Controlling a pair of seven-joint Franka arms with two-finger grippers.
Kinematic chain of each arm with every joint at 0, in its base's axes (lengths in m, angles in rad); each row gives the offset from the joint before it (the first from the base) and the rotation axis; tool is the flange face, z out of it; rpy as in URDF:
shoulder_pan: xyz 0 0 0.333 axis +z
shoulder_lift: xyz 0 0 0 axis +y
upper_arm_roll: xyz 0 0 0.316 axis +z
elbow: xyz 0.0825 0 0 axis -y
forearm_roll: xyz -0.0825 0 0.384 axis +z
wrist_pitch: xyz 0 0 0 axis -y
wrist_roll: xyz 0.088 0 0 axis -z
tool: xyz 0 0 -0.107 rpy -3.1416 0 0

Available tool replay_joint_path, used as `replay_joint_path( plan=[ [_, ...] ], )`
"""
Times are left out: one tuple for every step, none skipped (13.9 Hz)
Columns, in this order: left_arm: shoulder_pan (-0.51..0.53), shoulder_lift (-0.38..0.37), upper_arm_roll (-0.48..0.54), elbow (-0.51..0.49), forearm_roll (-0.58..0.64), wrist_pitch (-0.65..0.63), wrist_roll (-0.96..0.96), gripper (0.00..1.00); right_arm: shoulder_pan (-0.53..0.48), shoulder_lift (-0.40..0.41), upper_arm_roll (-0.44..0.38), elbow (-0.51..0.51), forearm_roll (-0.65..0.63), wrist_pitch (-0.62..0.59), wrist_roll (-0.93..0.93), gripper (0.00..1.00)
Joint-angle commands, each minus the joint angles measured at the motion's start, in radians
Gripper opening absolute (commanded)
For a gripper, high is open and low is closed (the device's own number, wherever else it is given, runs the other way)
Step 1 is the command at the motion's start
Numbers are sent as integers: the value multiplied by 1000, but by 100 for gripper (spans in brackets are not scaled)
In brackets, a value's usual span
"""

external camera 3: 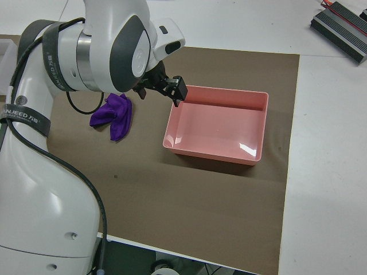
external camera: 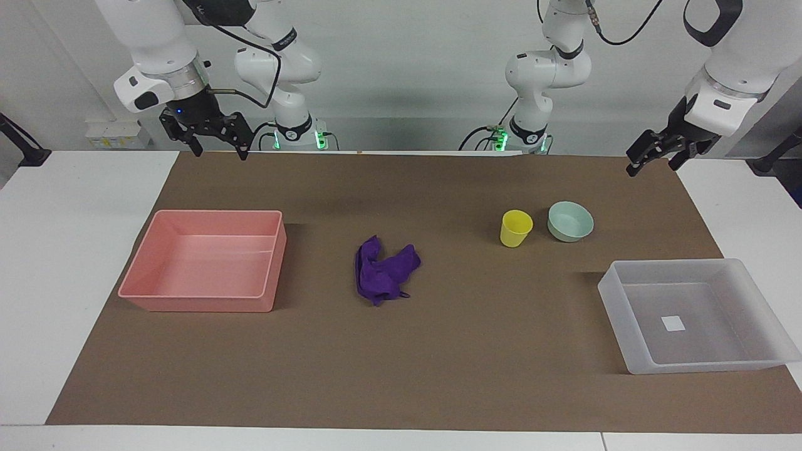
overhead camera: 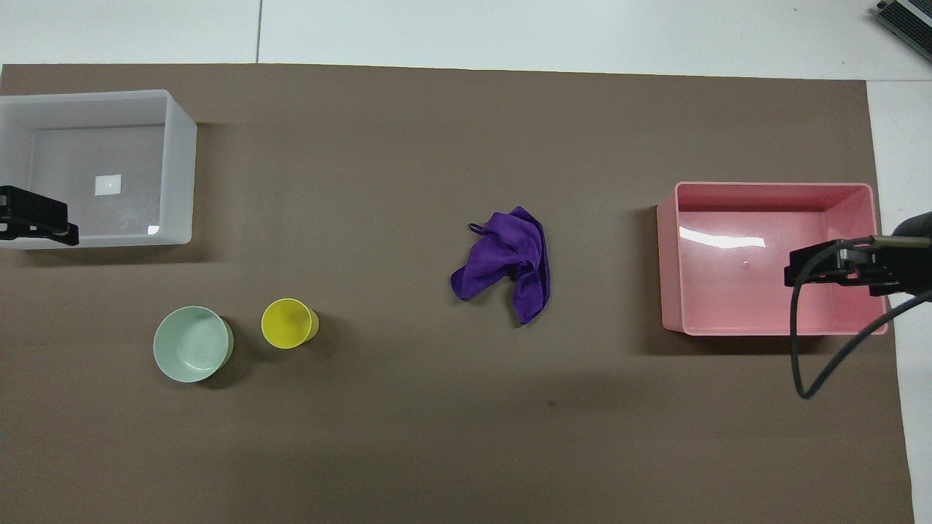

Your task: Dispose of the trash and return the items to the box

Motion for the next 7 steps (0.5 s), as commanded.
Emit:
replay_joint_path(
  plan=[
    [15, -25, -3, -10, -10, -19, 4, 100, -13, -22, 4, -22, 16, 2, 3, 100],
    [12, -24, -4, -10, -10, -19, 1, 100, -13, -22, 4, -22, 16, 2, 3, 100],
    [9, -23, -4, -8, -10, -19, -6, 100, -13, -21, 4, -22, 16, 7, 5, 100],
    [15, -22, -4, -8, -11, -19, -6, 100, -13, -21, 4, -22, 16, 10, 5, 100],
    [15, -22, -4, -8, -11, -20, -7, 100, -13, -22, 4, -22, 16, 11, 9, 100],
    [16, -22, -4, -8, -11, -25, -7, 100, -12, -22, 4, -22, 16, 11, 9, 100],
    [16, -22, -4, -8, -11, -26, -7, 100, -12, -22, 4, -22, 16, 11, 11, 100]
  ],
)
